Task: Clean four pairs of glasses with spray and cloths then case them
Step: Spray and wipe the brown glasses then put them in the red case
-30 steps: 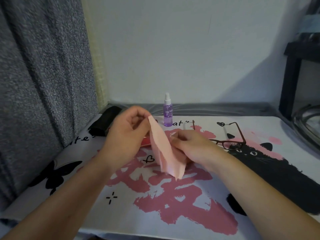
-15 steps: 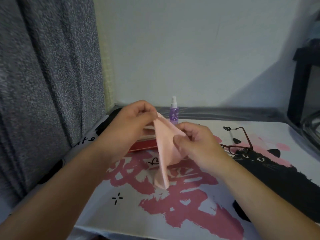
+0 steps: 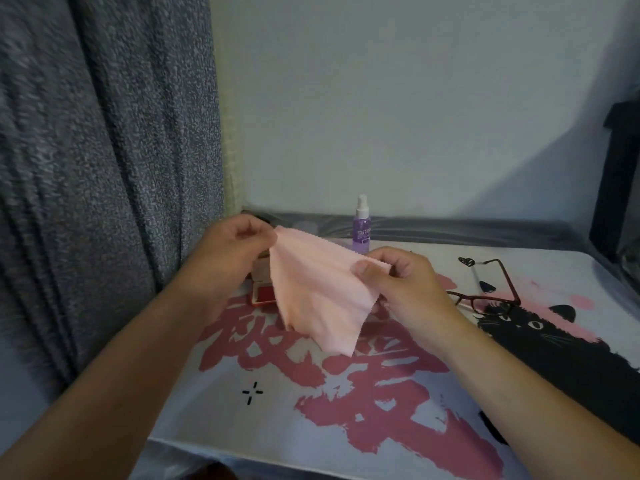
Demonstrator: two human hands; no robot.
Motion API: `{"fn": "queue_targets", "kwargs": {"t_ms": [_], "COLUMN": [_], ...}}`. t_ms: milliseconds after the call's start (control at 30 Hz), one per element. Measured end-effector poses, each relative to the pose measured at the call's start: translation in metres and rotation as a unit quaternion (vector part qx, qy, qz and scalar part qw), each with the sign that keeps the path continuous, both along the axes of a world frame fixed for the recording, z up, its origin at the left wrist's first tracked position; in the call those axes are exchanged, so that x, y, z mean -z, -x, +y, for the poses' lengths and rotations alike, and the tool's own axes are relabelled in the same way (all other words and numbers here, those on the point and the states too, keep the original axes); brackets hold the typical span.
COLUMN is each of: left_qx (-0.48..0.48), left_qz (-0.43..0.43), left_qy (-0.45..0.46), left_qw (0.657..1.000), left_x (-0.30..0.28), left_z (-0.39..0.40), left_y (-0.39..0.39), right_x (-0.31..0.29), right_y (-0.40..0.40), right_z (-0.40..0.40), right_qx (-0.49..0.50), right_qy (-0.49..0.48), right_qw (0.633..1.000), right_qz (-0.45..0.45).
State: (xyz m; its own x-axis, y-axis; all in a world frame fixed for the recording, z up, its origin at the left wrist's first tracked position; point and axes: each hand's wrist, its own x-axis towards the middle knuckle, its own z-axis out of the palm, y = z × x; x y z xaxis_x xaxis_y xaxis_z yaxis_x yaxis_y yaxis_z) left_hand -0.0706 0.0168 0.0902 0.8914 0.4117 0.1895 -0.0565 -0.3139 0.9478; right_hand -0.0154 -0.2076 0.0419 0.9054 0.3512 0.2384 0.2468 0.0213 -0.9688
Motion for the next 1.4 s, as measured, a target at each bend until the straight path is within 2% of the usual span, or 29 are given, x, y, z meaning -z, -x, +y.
{"fn": "queue_targets", "kwargs": {"t_ms": [100, 167, 233, 300, 367, 400, 433, 500, 533, 567, 633, 700, 833, 900, 967, 1033, 1100, 1133, 1233, 1400], "left_qx": [-0.026, -0.005, 0.014, 0.038, 0.038, 0.021, 0.004, -0.01, -0.001, 0.013, 0.037, 0.052, 0.095, 0.105, 0.107, 0.111, 0.121, 0.134, 0.162, 0.138], "left_qz": [-0.027, -0.029, 0.029, 0.116, 0.123, 0.089, 0.043, -0.045, -0.073, -0.093, -0.124, -0.164, -0.24, -0.239, -0.227, -0.216, -0.173, -0.142, -0.088, -0.08], "left_qy": [-0.09, -0.146, -0.24, -0.343, -0.396, -0.396, -0.383, -0.332, -0.305, -0.28, -0.255, -0.254, -0.285, -0.269, -0.243, -0.195, -0.128, -0.083, 0.02, 0.126], "left_qw": [0.995, 0.989, 0.97, 0.931, 0.909, 0.914, 0.923, 0.942, 0.949, 0.955, 0.958, 0.952, 0.923, 0.927, 0.937, 0.95, 0.969, 0.977, 0.983, 0.979], "left_x": [0.006, 0.012, 0.023, 0.036, 0.047, 0.049, 0.049, 0.047, 0.046, 0.046, 0.046, 0.053, 0.075, 0.08, 0.081, 0.079, 0.076, 0.075, 0.074, 0.068], "left_z": [0.008, 0.007, 0.005, 0.005, 0.004, 0.002, -0.002, -0.017, -0.028, -0.04, -0.067, -0.086, -0.09, -0.088, -0.086, -0.086, -0.085, -0.085, -0.085, -0.087], "left_y": [0.001, 0.001, 0.002, 0.006, 0.01, 0.011, 0.012, 0.006, -0.001, -0.011, -0.03, -0.043, -0.045, -0.044, -0.044, -0.043, -0.043, -0.044, -0.046, -0.046], "right_x": [-0.008, -0.014, -0.014, -0.009, -0.009, -0.008, -0.007, 0.001, 0.006, 0.01, 0.017, 0.021, 0.025, 0.02, 0.01, -0.005, -0.016, -0.018, -0.015, -0.013], "right_y": [-0.004, -0.01, -0.013, -0.016, -0.018, -0.02, -0.022, -0.026, -0.028, -0.028, -0.027, -0.026, -0.03, -0.031, -0.032, -0.029, -0.027, -0.026, -0.027, -0.027], "right_z": [0.018, 0.032, 0.04, 0.035, 0.016, 0.002, -0.013, -0.036, -0.042, -0.044, -0.042, -0.038, -0.047, -0.056, -0.064, -0.071, -0.077, -0.08, -0.085, -0.088], "right_qx": [-0.009, -0.059, -0.114, -0.09, 0.015, 0.091, 0.167, 0.272, 0.289, 0.29, 0.269, 0.261, 0.331, 0.357, 0.393, 0.404, 0.354, 0.33, 0.249, 0.127], "right_qy": [0.047, 0.059, 0.13, 0.222, 0.264, 0.288, 0.326, 0.426, 0.474, 0.514, 0.565, 0.572, 0.503, 0.458, 0.356, 0.178, 0.017, -0.019, -0.064, -0.17], "right_qw": [0.998, 0.991, 0.975, 0.965, 0.964, 0.951, 0.919, 0.819, 0.781, 0.762, 0.753, 0.755, 0.76, 0.778, 0.815, 0.88, 0.926, 0.935, 0.958, 0.973], "right_qz": [0.046, 0.106, 0.139, 0.102, 0.0, -0.072, -0.149, -0.272, -0.287, -0.267, -0.202, -0.186, -0.246, -0.24, -0.233, -0.177, -0.129, -0.13, -0.128, -0.09]}}
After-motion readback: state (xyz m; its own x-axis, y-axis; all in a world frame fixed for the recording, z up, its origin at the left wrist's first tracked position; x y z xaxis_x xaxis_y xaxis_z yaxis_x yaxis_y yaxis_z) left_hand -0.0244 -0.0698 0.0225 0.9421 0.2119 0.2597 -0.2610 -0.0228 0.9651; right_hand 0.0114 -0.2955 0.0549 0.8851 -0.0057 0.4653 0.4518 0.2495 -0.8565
